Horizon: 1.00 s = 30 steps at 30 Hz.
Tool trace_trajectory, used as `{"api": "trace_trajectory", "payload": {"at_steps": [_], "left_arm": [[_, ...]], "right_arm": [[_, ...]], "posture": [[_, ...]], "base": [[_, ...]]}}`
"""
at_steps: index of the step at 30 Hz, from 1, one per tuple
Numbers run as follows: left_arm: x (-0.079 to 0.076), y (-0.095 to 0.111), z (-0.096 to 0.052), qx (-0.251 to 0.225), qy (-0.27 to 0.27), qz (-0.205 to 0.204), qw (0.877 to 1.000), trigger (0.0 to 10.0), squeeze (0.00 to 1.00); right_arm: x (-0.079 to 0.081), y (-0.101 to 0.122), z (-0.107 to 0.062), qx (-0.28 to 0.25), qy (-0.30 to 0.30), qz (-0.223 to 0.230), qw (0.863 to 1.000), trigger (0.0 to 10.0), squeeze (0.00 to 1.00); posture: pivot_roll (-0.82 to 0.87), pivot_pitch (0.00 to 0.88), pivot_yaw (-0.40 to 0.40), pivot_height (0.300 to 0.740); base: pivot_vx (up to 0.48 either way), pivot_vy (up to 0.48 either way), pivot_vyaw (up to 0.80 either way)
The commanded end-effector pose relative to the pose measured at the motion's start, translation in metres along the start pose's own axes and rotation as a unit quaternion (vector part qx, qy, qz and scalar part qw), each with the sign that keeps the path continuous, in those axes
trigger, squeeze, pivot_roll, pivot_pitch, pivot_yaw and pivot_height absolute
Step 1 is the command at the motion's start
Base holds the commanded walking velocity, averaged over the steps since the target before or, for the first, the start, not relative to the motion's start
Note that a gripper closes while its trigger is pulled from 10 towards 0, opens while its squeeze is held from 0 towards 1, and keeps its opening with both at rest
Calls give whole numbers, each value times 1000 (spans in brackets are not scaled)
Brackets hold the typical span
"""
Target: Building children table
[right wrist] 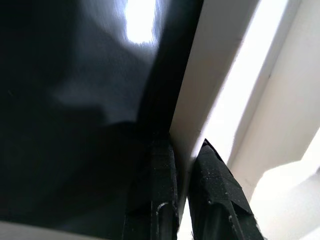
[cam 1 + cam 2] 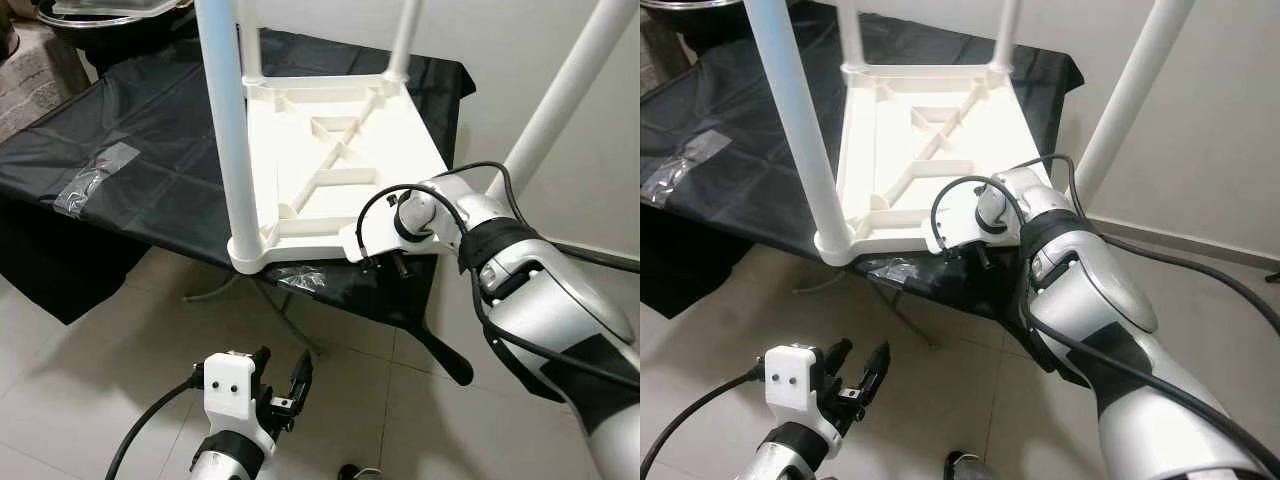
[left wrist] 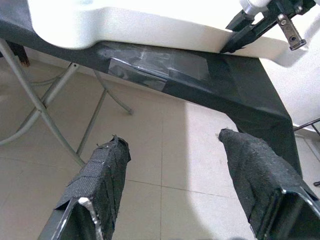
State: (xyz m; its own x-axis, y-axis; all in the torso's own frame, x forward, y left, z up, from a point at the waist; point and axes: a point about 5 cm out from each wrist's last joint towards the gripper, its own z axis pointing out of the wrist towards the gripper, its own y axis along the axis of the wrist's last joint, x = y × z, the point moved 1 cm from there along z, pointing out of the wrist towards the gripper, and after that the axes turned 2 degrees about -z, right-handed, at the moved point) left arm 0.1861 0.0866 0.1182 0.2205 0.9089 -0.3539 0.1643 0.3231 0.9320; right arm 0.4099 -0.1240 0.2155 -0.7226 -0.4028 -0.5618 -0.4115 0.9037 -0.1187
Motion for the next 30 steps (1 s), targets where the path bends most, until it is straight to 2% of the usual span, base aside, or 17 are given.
{"api": "trace_trajectory", "payload": {"at_steps": [1,2,6,13,14,15,16,17,24,25,26,30], "left_arm": [[-10,-4,-1,8,-8,-18,1000,10000,0],[-10,-4,-1,9,-9,-18,1000,10000,0],[-11,-5,0,10,-9,-19,1000,10000,0],[-11,-6,0,10,-9,-19,1000,10000,0],[-10,-5,0,10,-8,-17,1000,10000,0],[-10,-5,0,9,-6,-16,1000,10000,0],[-10,-5,0,9,-6,-16,1000,10000,0],[-10,-5,0,8,-5,-16,1000,10000,0],[-9,-5,1,8,-6,-15,1000,10000,0],[-9,-5,1,8,-5,-14,1000,10000,0],[-9,-5,1,8,-5,-14,1000,10000,0],[-9,-4,1,8,-5,-13,1000,10000,0]], "right_arm": [[-11,1,-4,27,-60,-66,996,0,0],[-13,0,-5,38,-74,-85,993,0,0],[-18,-2,-7,53,-100,-108,988,0,0],[-22,-3,-7,62,-135,-101,984,0,0],[-21,-5,-6,65,-133,-67,987,10000,0],[-20,-8,-6,68,-127,-39,989,10000,0],[-20,-8,-6,68,-127,-39,989,10000,0],[-19,-9,-6,69,-123,-20,990,10000,0],[-22,-15,-8,92,-148,10,985,10000,0],[-24,-15,-9,90,-157,20,983,10000,459],[-24,-15,-9,88,-156,24,984,10000,1000],[-24,-15,-9,87,-155,27,984,10000,1000]], "posture": [[-16,183,-76,740],[-16,182,-73,740],[-19,178,-74,740],[-19,176,-73,740],[-17,173,-74,740],[-17,173,-74,740],[-17,173,-74,740],[-17,173,-74,740],[-16,176,-74,740],[-16,176,-74,740],[-16,176,-74,740],[-16,176,-74,740]], "base": [[0,0,0],[0,0,0],[0,0,0],[0,0,0],[0,0,0],[0,0,0],[0,0,0],[0,0,0],[0,0,0],[0,0,0],[0,0,0],[0,0,0]]}}
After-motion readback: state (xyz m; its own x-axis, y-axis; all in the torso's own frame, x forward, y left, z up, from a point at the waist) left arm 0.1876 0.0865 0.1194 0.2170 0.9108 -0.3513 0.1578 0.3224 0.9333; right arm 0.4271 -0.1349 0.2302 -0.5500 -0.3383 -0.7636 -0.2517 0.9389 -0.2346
